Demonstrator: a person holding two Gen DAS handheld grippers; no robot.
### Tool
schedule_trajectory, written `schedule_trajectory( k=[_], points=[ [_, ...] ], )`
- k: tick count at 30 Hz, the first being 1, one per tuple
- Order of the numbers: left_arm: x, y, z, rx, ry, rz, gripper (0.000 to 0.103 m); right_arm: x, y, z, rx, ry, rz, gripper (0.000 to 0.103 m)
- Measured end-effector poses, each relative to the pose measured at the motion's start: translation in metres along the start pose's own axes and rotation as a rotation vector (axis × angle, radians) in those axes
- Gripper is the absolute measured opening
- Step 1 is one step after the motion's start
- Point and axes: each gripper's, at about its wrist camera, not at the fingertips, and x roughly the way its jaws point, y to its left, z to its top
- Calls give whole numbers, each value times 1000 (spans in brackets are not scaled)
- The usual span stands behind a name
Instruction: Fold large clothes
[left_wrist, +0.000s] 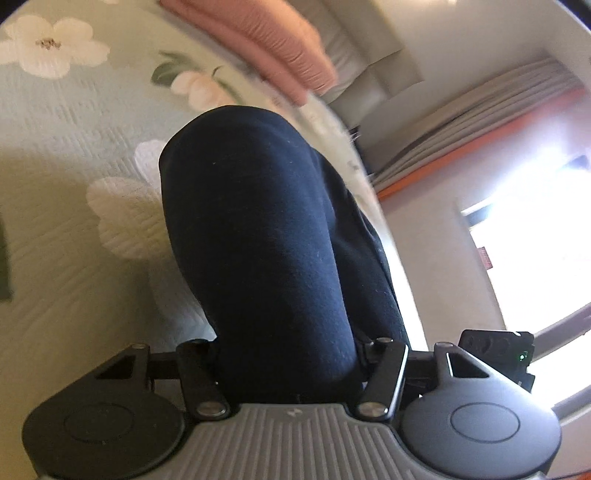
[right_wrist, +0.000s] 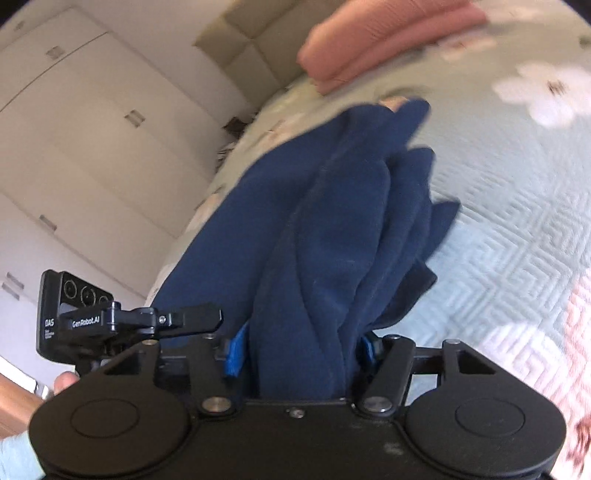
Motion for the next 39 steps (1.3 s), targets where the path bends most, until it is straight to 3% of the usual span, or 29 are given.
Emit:
schedule_trajectory(
  k=[5,13,19,23,24,26,31,34,37,38,39],
  points=[
    [-74,-20,-38,24,-30,-41,60,-35,71,-34,-58,-21,29,72],
    [-185,-23,-97,43,2,-14,60,-53,159,-117,-44,-7,30,72],
    [-213,20,-152,-36,93,17,62,-33,174,-182,51,68,-20,72],
    [-203,57,-188,-45,189,174,65,-3,162,-233,120,176,-150,72],
    [-206,60,-195,-16,204,184,65,2,158,-243,148,214,-203,77],
    [-225,54,-200,24,177,162,66,-10,161,-246,178,193,-207,77],
    [-283,21,-189,154,106,233,63,-54,195,-213,106,86,-283,77],
    [-298,-8,-180,217,72,173,63,-62,223,-197,22,10,-330,77],
    [-278,-24,-184,256,118,92,63,-28,258,-190,-132,32,-402,45],
    [-268,-25,-189,257,151,80,62,-6,266,-189,-179,59,-439,25],
    [-260,-23,-196,253,185,73,61,13,265,-189,-221,89,-480,14]
  ],
)
